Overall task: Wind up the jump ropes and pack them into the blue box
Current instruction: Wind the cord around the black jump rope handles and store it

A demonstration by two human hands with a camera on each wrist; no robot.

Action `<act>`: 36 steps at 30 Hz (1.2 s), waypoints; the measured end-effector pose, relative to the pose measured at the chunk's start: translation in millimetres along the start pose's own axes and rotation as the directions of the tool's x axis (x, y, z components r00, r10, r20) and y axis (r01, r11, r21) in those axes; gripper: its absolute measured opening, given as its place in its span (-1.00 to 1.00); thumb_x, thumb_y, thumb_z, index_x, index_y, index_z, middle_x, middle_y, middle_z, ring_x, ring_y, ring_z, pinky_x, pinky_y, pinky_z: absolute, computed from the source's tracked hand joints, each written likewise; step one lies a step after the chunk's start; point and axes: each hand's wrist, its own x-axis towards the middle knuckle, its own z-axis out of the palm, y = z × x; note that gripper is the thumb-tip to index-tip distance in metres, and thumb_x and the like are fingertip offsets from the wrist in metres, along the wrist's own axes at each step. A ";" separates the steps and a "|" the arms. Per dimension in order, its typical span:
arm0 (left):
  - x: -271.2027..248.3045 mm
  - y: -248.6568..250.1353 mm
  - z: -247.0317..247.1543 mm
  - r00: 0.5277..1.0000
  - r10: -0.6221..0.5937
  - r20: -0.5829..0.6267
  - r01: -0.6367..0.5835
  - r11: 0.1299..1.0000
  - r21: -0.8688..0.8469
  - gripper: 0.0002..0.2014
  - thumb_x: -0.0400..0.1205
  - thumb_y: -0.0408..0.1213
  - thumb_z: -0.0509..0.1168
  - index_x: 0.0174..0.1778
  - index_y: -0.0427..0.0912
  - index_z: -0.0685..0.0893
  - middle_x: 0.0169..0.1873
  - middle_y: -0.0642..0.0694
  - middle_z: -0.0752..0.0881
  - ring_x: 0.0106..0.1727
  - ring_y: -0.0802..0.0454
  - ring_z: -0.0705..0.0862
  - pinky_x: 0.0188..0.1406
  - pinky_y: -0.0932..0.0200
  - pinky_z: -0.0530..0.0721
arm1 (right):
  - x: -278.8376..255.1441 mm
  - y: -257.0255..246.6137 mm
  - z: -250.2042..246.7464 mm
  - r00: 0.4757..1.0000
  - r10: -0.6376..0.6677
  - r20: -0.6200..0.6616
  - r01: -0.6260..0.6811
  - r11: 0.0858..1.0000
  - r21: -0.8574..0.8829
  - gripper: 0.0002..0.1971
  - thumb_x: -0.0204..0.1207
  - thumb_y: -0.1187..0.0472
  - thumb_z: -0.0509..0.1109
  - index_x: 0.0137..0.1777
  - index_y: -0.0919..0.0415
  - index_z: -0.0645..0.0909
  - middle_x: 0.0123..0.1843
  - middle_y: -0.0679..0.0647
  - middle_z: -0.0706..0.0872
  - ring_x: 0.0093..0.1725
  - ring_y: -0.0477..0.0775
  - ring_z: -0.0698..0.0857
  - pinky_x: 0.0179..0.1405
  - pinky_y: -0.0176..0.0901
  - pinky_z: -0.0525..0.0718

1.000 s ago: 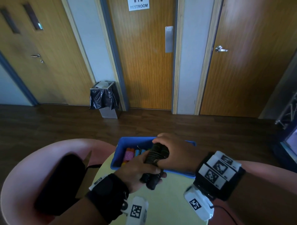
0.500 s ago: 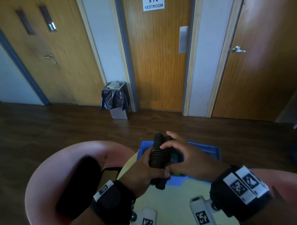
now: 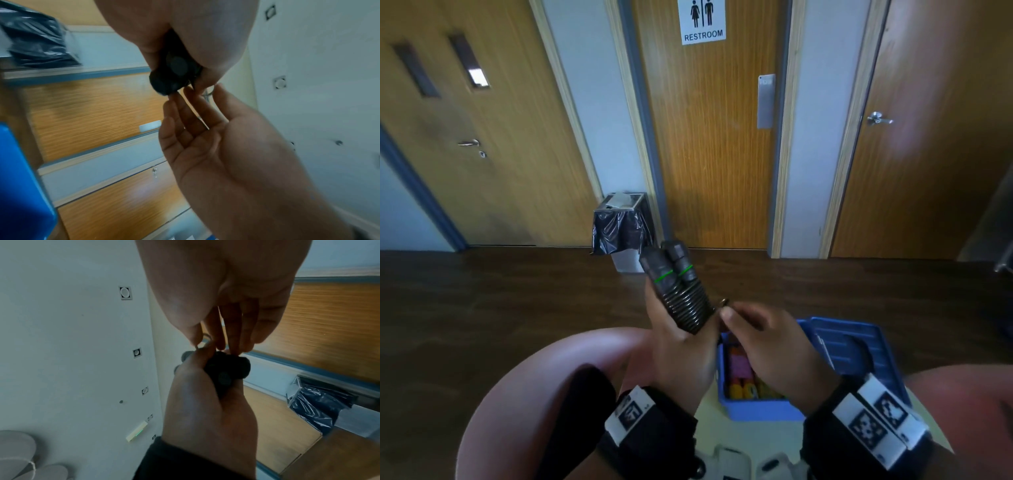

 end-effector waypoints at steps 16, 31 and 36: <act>27.6 18.5 -41.0 0.756 -0.200 0.623 0.542 0.725 -0.425 -0.31 0.33 -0.42 0.62 0.39 -0.20 0.55 0.15 -0.41 0.65 0.27 -0.42 0.60 0.32 -0.37 0.53 | -9.5 -28.2 24.1 0.968 -0.098 -0.232 0.096 0.995 -0.019 -0.82 0.68 0.17 0.36 -0.03 -0.01 0.80 -0.08 -0.08 0.76 -0.03 -0.18 0.72 -0.12 -0.33 0.65; 29.8 31.1 -35.9 0.806 -0.183 0.564 0.499 0.722 -0.479 -0.45 0.28 -0.19 0.70 0.13 -0.28 0.70 0.08 -0.45 0.68 0.19 -0.39 0.67 0.26 -0.29 0.61 | 2.5 -48.7 35.6 0.966 0.091 -0.242 0.005 0.928 0.371 -0.71 0.74 0.20 0.21 0.36 0.07 0.67 -0.01 -0.10 0.86 0.01 -0.20 0.81 -0.15 -0.34 0.76; 31.1 36.4 -37.4 0.843 -0.176 0.508 0.438 0.775 -0.457 -0.61 0.30 -0.23 0.55 0.04 -0.19 0.74 -0.05 -0.35 0.67 0.07 -0.31 0.66 0.11 -0.16 0.65 | -0.7 -47.2 32.3 0.950 -0.227 -0.213 0.180 0.959 -0.219 -0.59 0.76 0.18 0.17 0.58 0.01 0.46 0.16 -0.25 0.61 0.24 -0.37 0.56 0.23 -0.55 0.47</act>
